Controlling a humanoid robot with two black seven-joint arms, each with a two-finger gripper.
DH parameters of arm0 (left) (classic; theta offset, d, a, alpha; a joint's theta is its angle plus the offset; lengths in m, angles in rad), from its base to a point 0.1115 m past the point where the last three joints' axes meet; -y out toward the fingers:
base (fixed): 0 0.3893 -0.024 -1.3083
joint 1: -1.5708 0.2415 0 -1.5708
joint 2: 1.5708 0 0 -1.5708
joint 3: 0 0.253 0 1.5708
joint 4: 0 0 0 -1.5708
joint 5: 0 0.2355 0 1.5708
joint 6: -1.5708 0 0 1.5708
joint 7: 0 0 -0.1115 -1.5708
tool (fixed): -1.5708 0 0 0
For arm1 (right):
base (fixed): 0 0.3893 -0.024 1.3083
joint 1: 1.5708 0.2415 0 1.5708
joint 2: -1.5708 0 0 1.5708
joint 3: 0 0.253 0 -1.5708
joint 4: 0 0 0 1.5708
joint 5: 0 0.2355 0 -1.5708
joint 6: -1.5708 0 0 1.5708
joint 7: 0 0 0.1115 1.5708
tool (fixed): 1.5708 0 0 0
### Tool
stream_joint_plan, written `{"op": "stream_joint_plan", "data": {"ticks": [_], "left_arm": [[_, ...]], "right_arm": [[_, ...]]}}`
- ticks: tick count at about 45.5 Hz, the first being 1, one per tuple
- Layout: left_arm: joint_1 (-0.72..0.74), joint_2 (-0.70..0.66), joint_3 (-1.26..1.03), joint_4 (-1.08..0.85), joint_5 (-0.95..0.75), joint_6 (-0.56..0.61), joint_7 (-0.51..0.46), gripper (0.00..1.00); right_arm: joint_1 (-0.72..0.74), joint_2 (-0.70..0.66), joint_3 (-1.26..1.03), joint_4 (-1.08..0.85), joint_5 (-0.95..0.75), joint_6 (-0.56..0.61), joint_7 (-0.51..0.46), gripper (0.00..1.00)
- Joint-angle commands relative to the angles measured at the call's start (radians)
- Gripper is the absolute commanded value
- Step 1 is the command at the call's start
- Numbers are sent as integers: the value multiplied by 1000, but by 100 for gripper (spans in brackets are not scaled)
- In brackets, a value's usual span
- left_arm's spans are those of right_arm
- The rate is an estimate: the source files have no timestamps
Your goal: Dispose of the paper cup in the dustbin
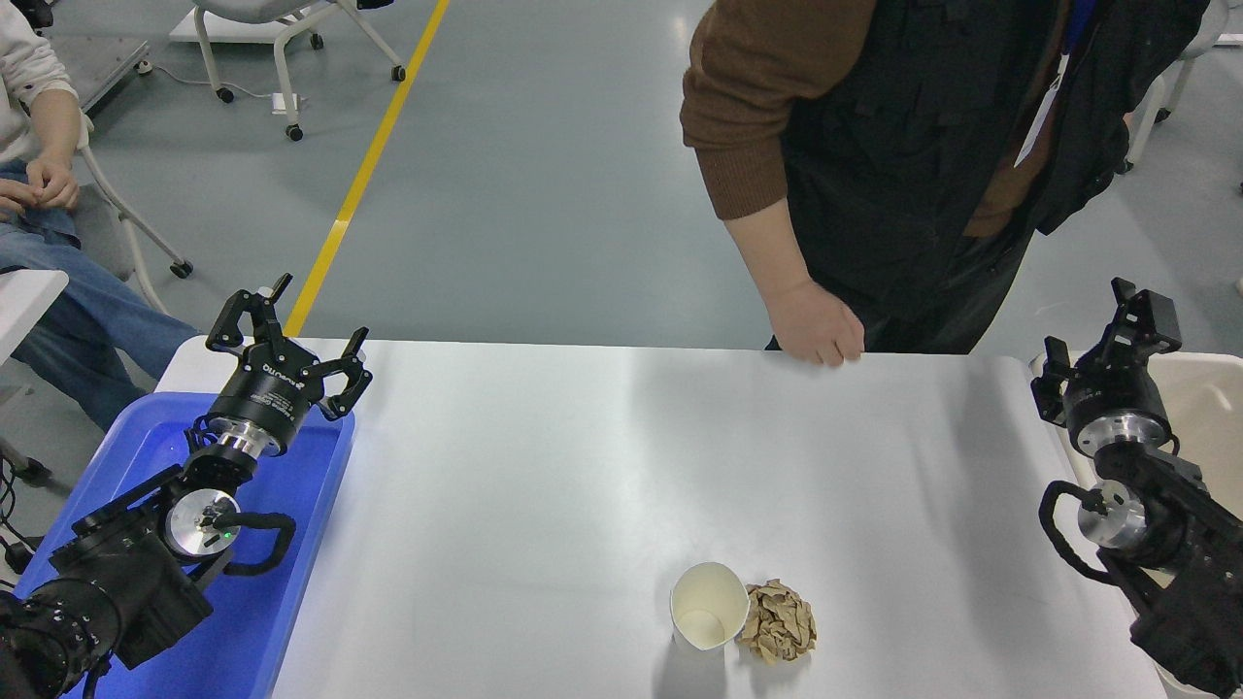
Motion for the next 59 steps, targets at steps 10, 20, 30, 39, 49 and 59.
{"op": "stream_joint_plan", "data": {"ticks": [10,20,30,39,49,59], "left_arm": [[0,0,0,0,0,0,0,100],[0,0,0,1,-1,0,0,100],[0,0,0,1,0,0,0,100],[0,0,0,0,0,0,0,100],[0,0,0,0,0,0,0,100],[0,0,0,0,-1,0,0,100]], "right_arm": [[-1,8,0,-1,0,-1,0,99],[-1,7,1,-1,0,0,2,99],[4,-27,1,7,-5,2,3,99],[11,-29,3,2,-2,69,3,99],[15,-24,6,2,-2,86,3,99],[47,-24,9,-1,0,83,3,99]]}}
